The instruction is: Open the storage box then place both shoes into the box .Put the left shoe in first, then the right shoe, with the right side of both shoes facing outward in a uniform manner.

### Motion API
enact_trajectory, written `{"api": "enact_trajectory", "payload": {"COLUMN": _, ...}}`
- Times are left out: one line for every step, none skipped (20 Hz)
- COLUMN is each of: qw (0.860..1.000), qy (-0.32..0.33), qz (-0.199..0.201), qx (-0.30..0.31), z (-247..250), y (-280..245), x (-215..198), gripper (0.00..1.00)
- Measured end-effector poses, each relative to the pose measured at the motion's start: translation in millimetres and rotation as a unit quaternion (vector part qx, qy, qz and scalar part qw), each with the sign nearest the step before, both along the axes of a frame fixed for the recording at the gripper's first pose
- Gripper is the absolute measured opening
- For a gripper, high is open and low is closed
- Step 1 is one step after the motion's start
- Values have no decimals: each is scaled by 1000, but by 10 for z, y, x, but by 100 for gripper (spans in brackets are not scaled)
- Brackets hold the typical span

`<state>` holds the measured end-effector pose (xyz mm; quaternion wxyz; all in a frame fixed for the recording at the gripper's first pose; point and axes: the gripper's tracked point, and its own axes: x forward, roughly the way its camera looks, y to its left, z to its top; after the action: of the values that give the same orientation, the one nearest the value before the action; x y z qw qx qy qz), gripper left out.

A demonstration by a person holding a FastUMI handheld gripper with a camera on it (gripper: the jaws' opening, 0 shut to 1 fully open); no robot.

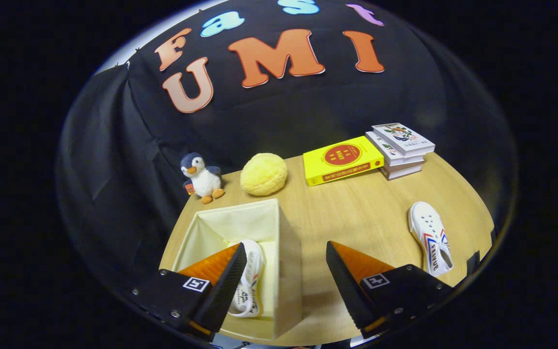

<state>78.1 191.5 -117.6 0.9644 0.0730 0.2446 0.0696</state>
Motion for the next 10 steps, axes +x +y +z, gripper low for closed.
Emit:
{"api": "enact_trajectory", "payload": {"qw": 1000, "qy": -1, "qz": -9, "qx": -4, "z": -6, "y": -207, "x": 22, "gripper": 98}}
{"api": "enact_trajectory", "payload": {"qw": 1000, "qy": 0, "qz": -16, "qx": -9, "z": -31, "y": -402, "x": 36, "gripper": 99}}
{"api": "enact_trajectory", "payload": {"qw": 1000, "qy": 1, "qz": -23, "qx": -16, "z": -63, "y": -587, "x": 52, "gripper": 99}}
{"api": "enact_trajectory", "payload": {"qw": 999, "qy": 4, "qz": -30, "qx": -23, "z": -84, "y": -765, "x": 72, "gripper": 98}}
{"api": "enact_trajectory", "payload": {"qw": 999, "qy": 7, "qz": -37, "qx": -29, "z": -122, "y": -953, "x": 79, "gripper": 99}}
{"api": "enact_trajectory", "payload": {"qw": 998, "qy": 9, "qz": -44, "qx": -32, "z": -149, "y": -1138, "x": 92, "gripper": 99}}
{"api": "enact_trajectory", "payload": {"qw": 998, "qy": 12, "qz": -49, "qx": -34, "z": -182, "y": -1295, "x": 104, "gripper": 99}}
{"api": "enact_trajectory", "payload": {"qw": 998, "qy": 15, "qz": -54, "qx": -37, "z": -215, "y": -1449, "x": 117, "gripper": 99}}
{"api": "enact_trajectory", "payload": {"qw": 997, "qy": 18, "qz": -59, "qx": -41, "z": -246, "y": -1604, "x": 131, "gripper": 99}}
{"api": "enact_trajectory", "payload": {"qw": 997, "qy": 20, "qz": -64, "qx": -46, "z": -276, "y": -1752, "x": 140, "gripper": 99}}
